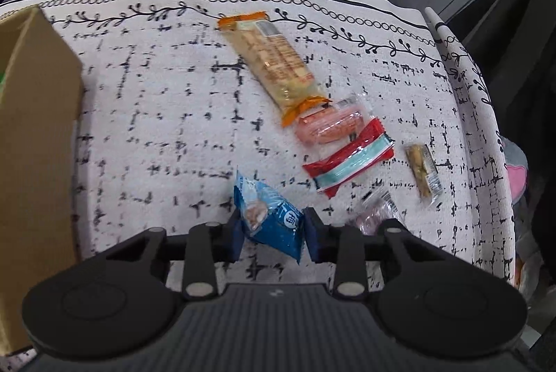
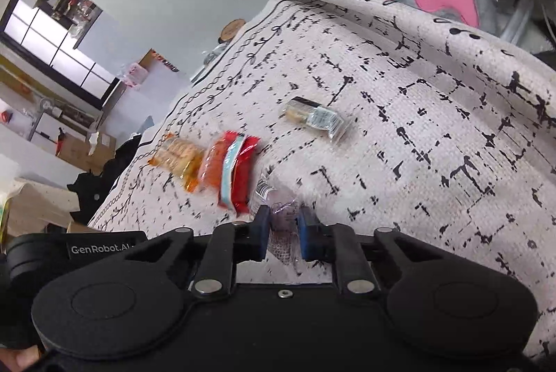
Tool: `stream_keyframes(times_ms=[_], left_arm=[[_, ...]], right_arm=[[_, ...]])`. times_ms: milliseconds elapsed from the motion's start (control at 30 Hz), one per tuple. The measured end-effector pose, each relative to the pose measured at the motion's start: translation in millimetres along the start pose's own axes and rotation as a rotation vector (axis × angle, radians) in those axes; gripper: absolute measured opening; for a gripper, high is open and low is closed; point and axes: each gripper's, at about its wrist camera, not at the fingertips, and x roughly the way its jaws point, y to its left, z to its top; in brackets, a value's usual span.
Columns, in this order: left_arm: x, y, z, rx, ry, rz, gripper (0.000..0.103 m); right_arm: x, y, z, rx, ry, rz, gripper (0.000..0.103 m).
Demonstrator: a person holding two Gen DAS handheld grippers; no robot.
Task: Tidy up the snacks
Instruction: 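Grasp the blue packet with the left tool while the right tool grasps the clear purple packet, then carry both packets into the cardboard box and open both tools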
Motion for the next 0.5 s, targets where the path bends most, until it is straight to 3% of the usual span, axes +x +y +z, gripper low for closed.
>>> stream_keyframes(times_ms=[267, 500], left_arm=[[-26, 10, -12, -0.005, -0.025, -0.006, 0.034], [-60, 24, -24, -0.013, -0.07, -0.025, 0.034]], right_arm=[[-26, 9, -13, 0.035, 0.013, 0.064, 0.015], [-50, 33, -24, -0.002, -0.027, 0.063, 0.015]])
